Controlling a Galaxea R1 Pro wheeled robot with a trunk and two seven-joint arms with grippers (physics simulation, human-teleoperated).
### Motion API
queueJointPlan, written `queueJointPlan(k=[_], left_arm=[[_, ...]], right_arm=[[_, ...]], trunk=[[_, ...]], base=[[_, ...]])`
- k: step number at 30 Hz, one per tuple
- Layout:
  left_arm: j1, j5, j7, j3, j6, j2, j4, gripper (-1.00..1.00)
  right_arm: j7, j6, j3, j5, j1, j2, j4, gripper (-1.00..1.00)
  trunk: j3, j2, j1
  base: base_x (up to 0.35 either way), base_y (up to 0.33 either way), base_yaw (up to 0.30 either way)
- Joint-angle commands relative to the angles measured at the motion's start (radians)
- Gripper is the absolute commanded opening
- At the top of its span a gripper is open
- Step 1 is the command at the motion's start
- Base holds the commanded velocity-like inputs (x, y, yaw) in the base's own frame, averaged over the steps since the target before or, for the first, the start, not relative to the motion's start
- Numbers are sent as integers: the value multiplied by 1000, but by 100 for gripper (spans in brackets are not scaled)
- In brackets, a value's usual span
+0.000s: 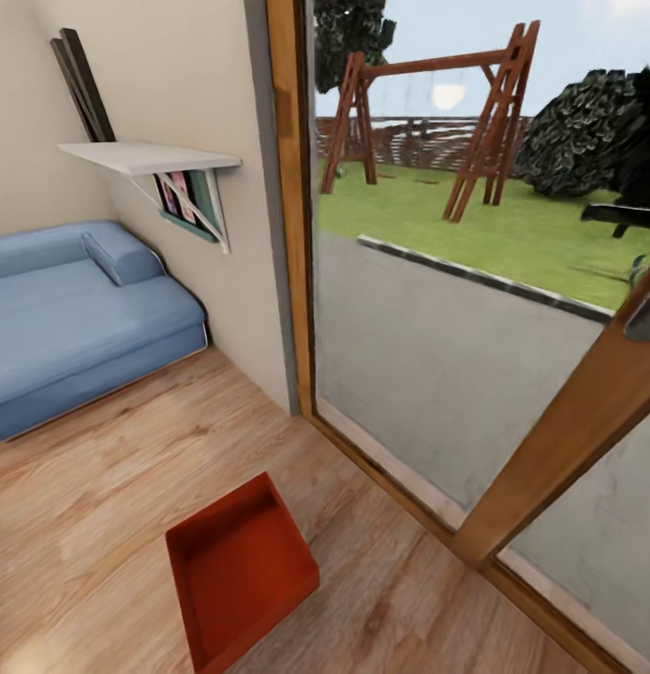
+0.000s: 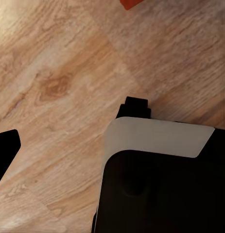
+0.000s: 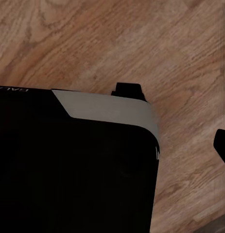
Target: Move the two storage containers from the living room to the garage. In the garage, place one container on the floor and stack the other container on top of it (either order is fine).
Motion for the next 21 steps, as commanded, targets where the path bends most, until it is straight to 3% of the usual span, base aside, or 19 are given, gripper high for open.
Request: queueJointPlan(k=[1, 8, 21], left_arm=[[-1, 10, 3, 0, 2, 1, -1, 100], [-1, 10, 3, 0, 2, 3, 0, 100], [-1, 10, 3, 0, 2, 3, -1, 100]], right_arm=[[-1, -5, 8, -9, -1, 1, 3, 100], [-1, -5, 8, -9, 0, 0, 3, 100], [-1, -6, 8, -9, -1, -1, 3, 100]], trunk=[[-1, 0, 0], [-1, 0, 0], [-2, 0, 0]], base=[[241, -168, 15], [246, -166, 17], [54, -35, 248]])
